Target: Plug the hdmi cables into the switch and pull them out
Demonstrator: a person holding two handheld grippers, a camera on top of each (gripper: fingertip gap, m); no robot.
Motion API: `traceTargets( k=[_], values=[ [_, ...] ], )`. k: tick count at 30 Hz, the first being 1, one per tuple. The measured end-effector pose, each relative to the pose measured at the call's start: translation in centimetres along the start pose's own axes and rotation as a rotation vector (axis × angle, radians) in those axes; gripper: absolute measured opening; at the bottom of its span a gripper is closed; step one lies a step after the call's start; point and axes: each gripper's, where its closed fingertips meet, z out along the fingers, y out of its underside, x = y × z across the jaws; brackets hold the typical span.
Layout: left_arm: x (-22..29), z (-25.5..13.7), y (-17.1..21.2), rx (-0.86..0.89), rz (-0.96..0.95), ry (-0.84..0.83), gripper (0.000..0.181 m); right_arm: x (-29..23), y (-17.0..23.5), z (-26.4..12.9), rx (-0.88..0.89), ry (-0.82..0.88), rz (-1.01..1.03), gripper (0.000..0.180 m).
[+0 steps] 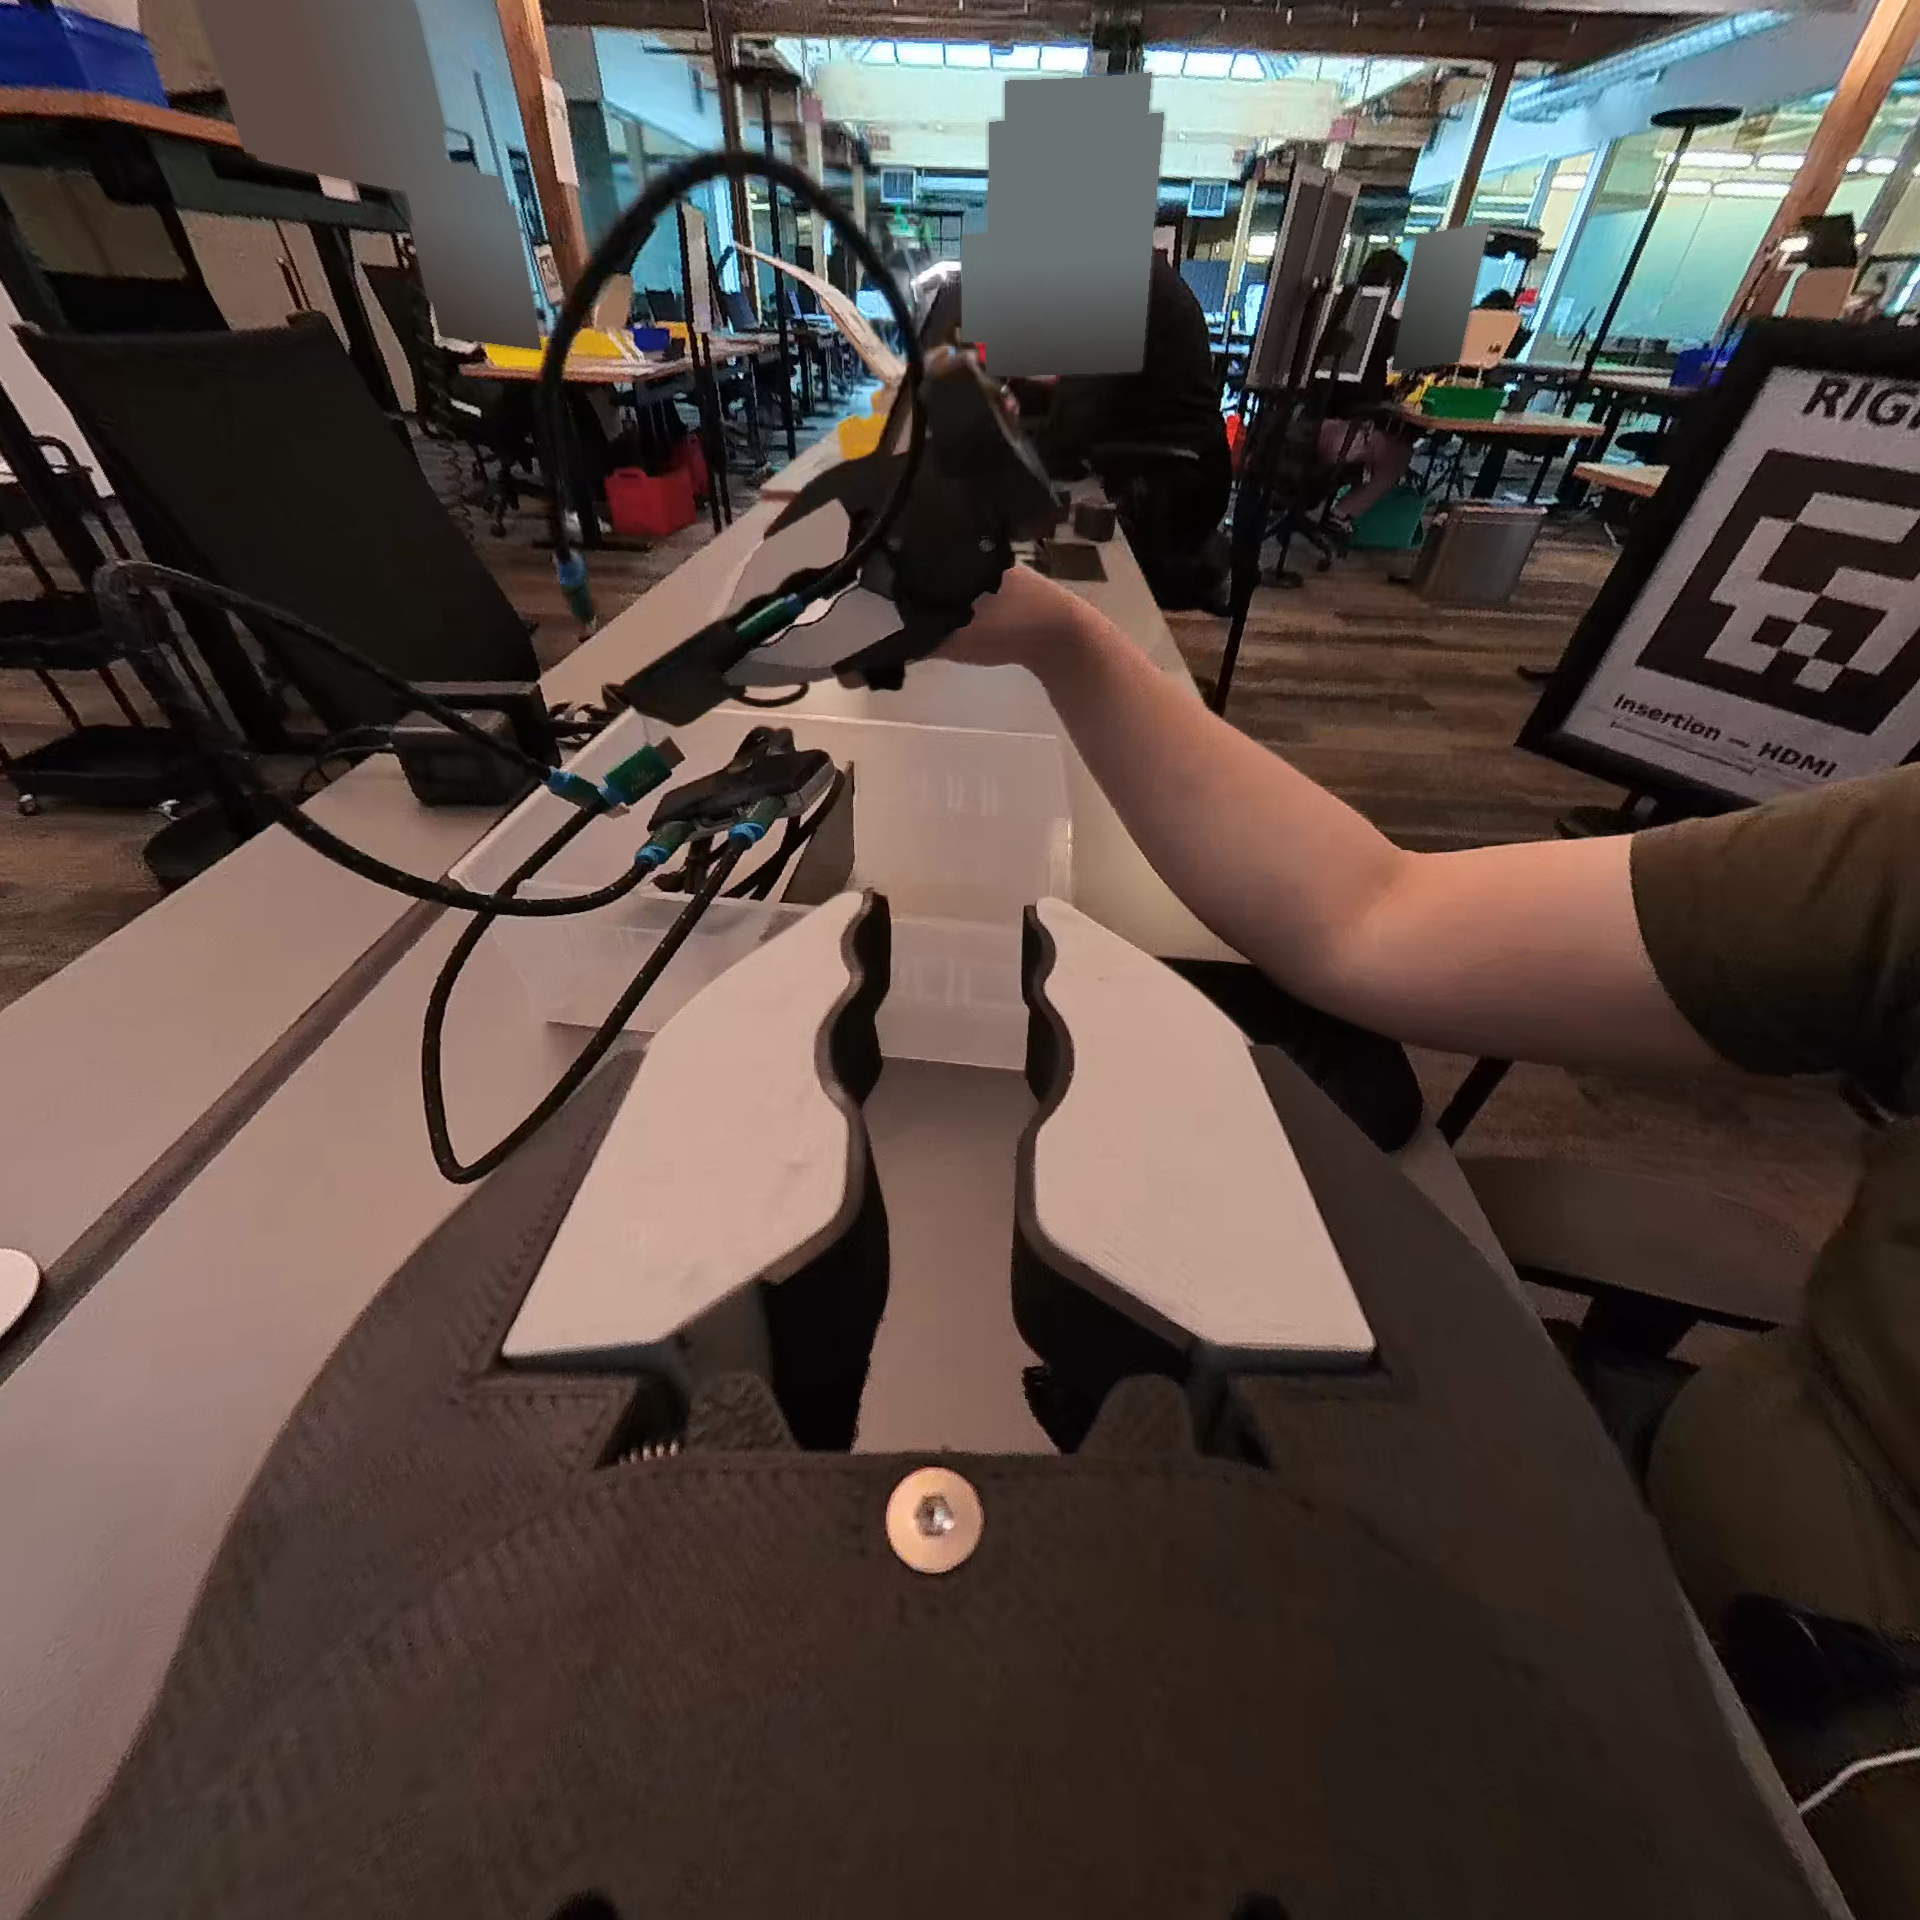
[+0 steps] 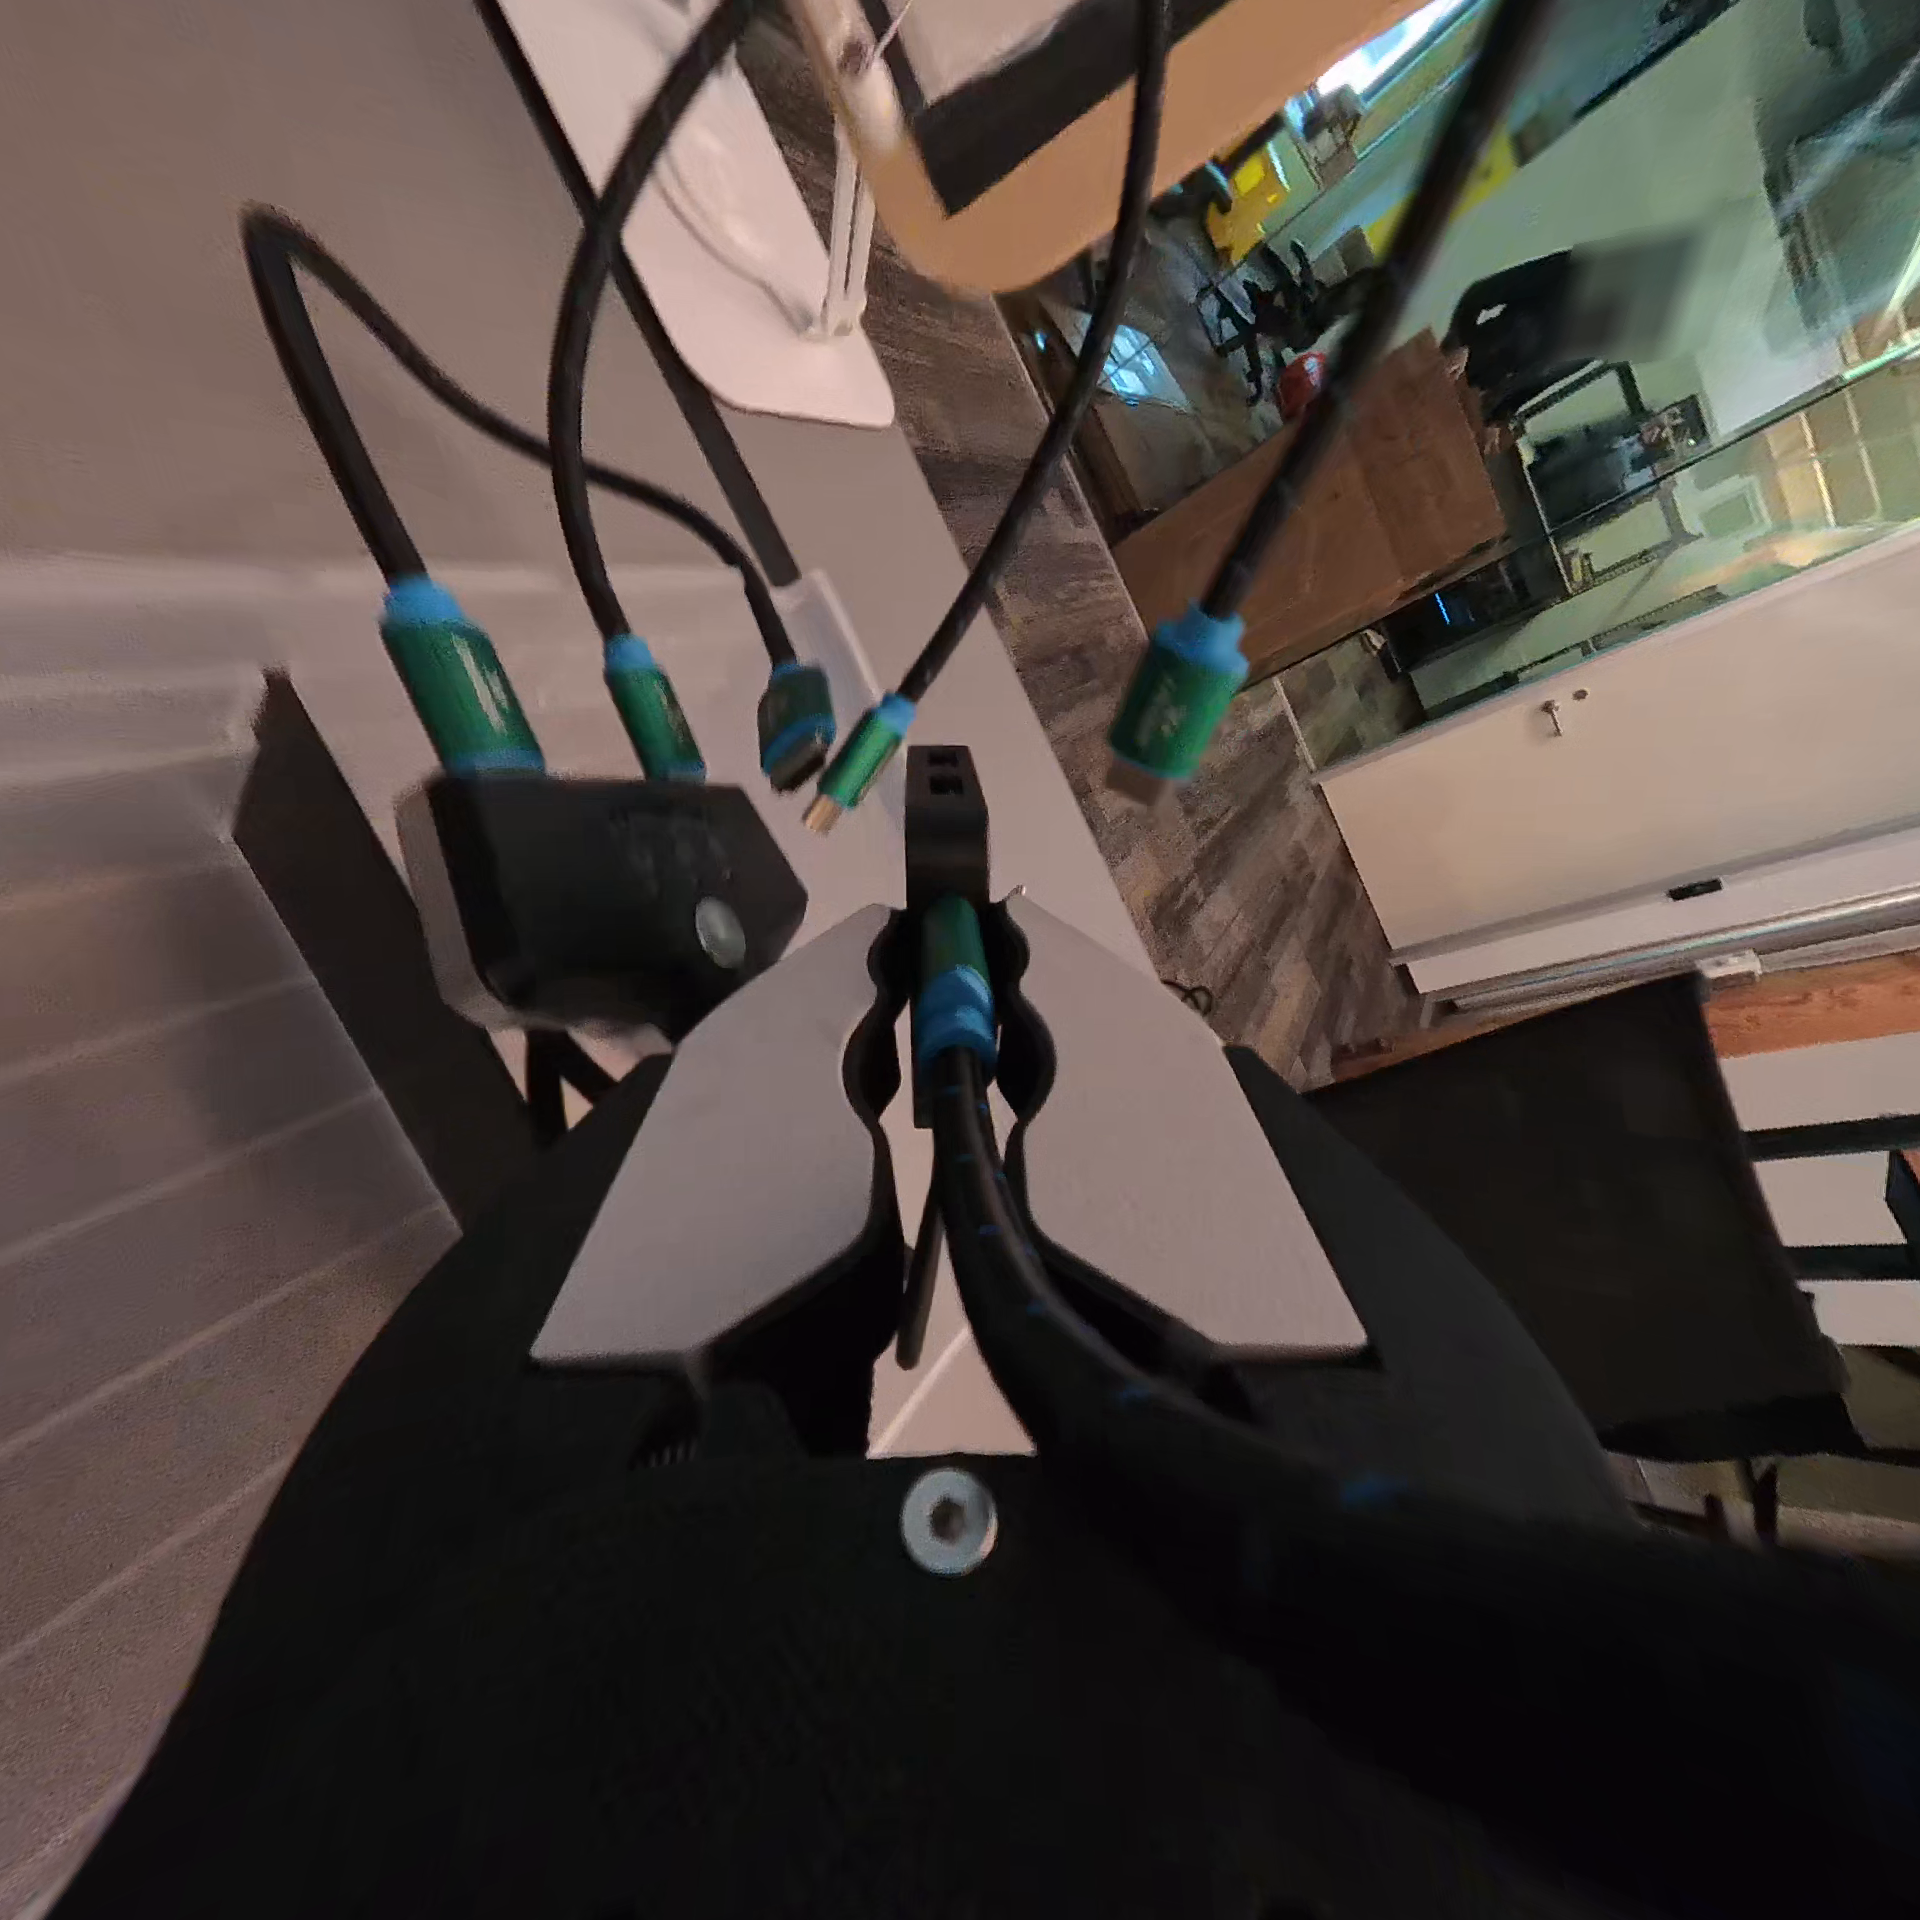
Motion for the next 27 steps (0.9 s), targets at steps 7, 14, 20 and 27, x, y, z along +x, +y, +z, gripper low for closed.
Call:
traceTargets(
  k=[7, 14, 20, 27],
  values=[
    [-0.1, 0.2, 0.4, -0.020, -0.020, 0.012, 0.023, -2.0, 3.4, 1.7, 0.003, -0.090, -0.099, 0.015],
    [0.0, 0.2, 0.4, -0.032, -0.038, 0.028, 0.023, -1.9, 4.5, 3.9, -0.185, -0.118, -0.143, 0.015],
    [-0.2, 0.0, 0.7, -0.057, -0.051, 0.032, 0.022, -0.9, 4.6, 4.0, -0.204, -0.053, -0.091, 0.030],
    [-0.3, -0.9, 0.5, -0.088, -0.058, 0.028, 0.023, -2.1, 3.7, -0.2, -0.211, -0.141, 0.065, 0.022]
  ],
)
